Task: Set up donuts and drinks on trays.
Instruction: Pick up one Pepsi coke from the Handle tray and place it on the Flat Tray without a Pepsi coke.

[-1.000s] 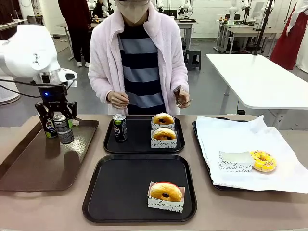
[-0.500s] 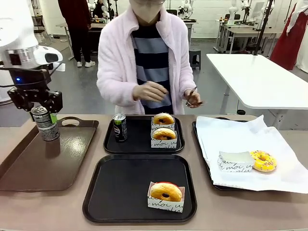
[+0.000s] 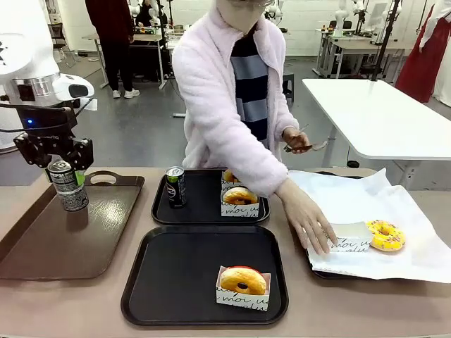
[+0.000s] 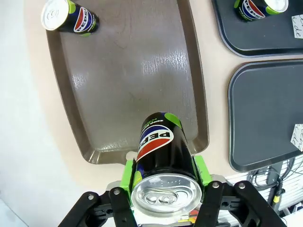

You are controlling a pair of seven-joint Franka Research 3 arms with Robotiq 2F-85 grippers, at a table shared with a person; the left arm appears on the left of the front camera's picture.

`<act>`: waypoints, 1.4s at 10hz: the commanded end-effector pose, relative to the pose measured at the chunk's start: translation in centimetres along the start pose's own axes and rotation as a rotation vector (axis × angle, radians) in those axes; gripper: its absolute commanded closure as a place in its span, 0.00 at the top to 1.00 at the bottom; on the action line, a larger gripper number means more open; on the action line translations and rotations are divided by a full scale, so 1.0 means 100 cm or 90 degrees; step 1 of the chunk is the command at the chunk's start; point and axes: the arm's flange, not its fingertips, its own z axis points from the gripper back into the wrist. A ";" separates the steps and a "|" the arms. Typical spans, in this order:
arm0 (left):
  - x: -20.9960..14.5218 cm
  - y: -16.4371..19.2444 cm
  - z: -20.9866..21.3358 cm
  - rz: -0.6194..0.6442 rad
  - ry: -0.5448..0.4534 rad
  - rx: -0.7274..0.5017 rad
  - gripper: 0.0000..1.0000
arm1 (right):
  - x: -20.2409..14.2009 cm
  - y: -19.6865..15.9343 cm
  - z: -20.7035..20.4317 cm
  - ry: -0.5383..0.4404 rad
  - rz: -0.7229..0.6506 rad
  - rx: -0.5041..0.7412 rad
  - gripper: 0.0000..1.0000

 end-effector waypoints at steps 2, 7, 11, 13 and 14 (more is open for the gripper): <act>0.004 0.000 0.008 -0.001 -0.011 -0.002 0.00 | 0.000 0.000 0.001 -0.002 0.003 0.006 1.00; -0.006 -0.092 0.043 -0.170 -0.125 0.061 0.58 | 0.000 0.000 0.001 -0.002 0.003 0.006 1.00; -0.017 -0.192 0.079 -0.327 -0.185 0.100 0.58 | 0.000 0.000 0.001 -0.002 0.003 0.006 1.00; -0.013 -0.230 0.081 -0.405 -0.182 0.091 0.58 | 0.000 0.000 0.001 -0.002 0.003 0.006 1.00; -0.004 -0.244 0.075 -0.443 -0.168 0.076 0.58 | 0.000 0.000 0.001 -0.002 0.003 0.006 1.00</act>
